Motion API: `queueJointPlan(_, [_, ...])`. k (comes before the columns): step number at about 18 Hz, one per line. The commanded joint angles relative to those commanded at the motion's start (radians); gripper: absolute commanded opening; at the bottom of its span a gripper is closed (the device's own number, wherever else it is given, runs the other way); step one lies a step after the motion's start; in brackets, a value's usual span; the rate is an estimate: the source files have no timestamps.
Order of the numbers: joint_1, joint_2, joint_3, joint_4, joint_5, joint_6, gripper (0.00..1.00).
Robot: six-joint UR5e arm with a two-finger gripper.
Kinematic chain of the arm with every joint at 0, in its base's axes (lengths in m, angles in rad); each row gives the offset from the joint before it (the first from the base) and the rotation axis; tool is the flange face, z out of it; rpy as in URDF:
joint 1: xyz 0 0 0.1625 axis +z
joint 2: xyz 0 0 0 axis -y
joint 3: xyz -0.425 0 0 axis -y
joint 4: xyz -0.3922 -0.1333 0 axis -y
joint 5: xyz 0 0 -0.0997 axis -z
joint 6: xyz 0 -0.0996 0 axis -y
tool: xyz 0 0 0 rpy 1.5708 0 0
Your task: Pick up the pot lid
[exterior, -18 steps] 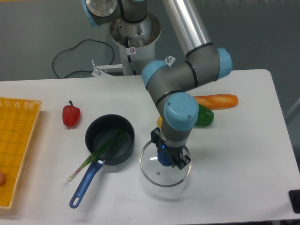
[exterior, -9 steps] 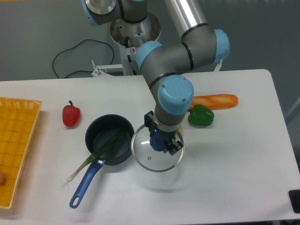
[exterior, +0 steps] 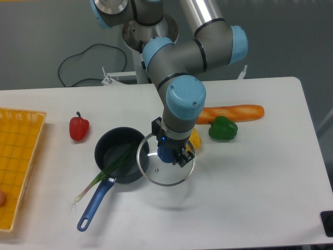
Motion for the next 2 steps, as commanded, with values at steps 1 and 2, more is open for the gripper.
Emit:
queueJointPlan(1, [-0.005,0.0,0.0,0.003,0.0,-0.002,0.55])
queueJointPlan(2, [-0.005,0.0,-0.005,0.005,0.0,-0.002,0.55])
